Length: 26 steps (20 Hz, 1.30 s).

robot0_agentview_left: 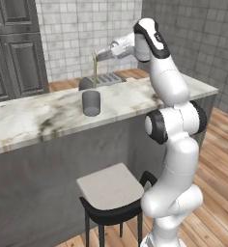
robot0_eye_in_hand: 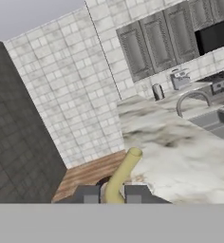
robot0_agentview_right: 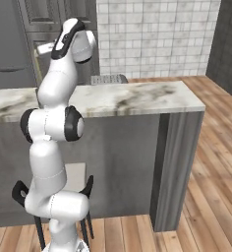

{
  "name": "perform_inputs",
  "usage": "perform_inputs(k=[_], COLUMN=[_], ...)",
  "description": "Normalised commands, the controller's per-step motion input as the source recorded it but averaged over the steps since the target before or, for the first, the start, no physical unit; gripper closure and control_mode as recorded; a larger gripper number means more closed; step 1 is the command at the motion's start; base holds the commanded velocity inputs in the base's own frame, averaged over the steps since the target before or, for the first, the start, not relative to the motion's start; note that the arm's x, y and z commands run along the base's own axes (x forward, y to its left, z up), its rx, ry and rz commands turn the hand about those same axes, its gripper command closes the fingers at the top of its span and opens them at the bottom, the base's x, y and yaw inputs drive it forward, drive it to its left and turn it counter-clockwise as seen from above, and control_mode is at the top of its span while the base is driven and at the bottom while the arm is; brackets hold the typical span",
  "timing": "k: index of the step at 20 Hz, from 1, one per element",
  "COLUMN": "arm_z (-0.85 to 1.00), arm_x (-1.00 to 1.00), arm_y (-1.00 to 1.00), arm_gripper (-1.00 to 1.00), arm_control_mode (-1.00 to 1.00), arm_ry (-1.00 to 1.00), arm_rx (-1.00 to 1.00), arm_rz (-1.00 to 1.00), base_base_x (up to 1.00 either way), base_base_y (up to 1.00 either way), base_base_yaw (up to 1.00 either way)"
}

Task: Take a straw from the drawer in front and place it inside the glass cup on the dining counter.

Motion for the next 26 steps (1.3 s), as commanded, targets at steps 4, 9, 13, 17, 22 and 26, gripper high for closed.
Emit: perform_inputs(k=[4,9,13,17,22,26], arm_z=[-0.43,-0.18,0.00,0.00,-0.02,-0.07], arm_x=[-0.13,-0.03,0.00,0.01,0.13,0.14], arm_y=[0.00,0.08,0.19,0.22,0.06,0.00], arm_gripper=[1.00,1.00,1.00,1.00,1.00,1.00], arm_control_mode=[-1.00,-1.00,-1.00,-1.00,-1.00,-1.00], arm_ry=[-0.11,-0.15,-0.08,0.00,0.00,0.00], arm_rx=[-0.07,-0.01,0.01,0.06,0.02,0.01], arm_rz=[0.00,0.00,0.01,0.01,0.00,0.00], base_base_x=[0.00,0.00,0.00,0.00,0.00,0.00], base_base_y=[0.00,0.00,0.00,0.00,0.00,0.00], base_base_yaw=[0.00,0.00,0.00,0.00,0.00,0.00])
